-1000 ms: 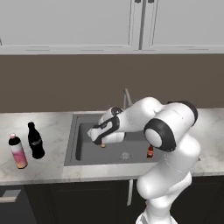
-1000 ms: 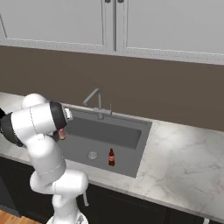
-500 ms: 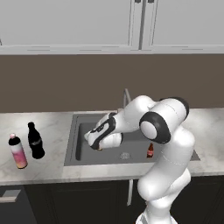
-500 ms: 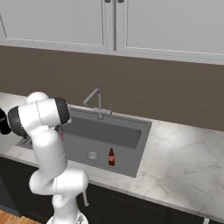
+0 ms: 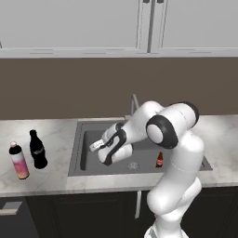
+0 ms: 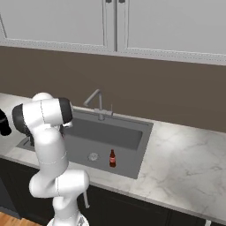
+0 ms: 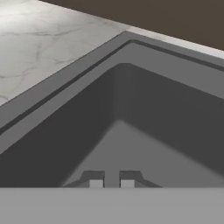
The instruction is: Place the large bottle from the dining counter next to the other large bottle outside the sink, and place the small bottle from the dining counter next to the other small bottle inside the sink.
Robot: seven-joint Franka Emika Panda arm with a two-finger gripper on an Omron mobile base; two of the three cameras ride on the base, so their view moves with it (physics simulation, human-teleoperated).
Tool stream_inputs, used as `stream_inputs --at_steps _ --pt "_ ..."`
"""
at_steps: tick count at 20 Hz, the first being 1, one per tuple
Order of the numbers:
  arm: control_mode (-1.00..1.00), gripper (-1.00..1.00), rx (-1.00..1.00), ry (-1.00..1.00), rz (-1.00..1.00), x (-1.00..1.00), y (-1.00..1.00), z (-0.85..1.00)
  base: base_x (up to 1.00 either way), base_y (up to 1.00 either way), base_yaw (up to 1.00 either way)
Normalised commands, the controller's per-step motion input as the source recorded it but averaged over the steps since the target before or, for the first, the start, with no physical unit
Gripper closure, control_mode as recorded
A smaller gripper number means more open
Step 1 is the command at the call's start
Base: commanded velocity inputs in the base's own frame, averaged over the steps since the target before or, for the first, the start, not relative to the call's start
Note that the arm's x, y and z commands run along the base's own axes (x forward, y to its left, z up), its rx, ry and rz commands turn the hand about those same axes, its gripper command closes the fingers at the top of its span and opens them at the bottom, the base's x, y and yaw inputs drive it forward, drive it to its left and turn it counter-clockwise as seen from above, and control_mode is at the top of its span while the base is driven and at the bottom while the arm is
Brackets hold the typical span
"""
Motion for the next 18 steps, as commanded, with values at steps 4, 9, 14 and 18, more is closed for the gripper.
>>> stream_inputs --at_steps 4,9,14,18 --pt "-1.00 1.00 -0.01 -0.02 0.01 0.02 0.00 -0.12 0.00 0.00 0.00" --pt "-1.00 1.00 -0.01 -0.02 0.01 0.03 0.00 -0.10 0.00 0.00 0.00" --pt "-1.00 1.00 0.00 0.00 0.00 0.00 0.02 -0.22 0.00 0.00 0.00" --pt "-1.00 1.00 0.00 0.00 0.00 0.00 0.07 -0.31 0.00 0.00 0.00"
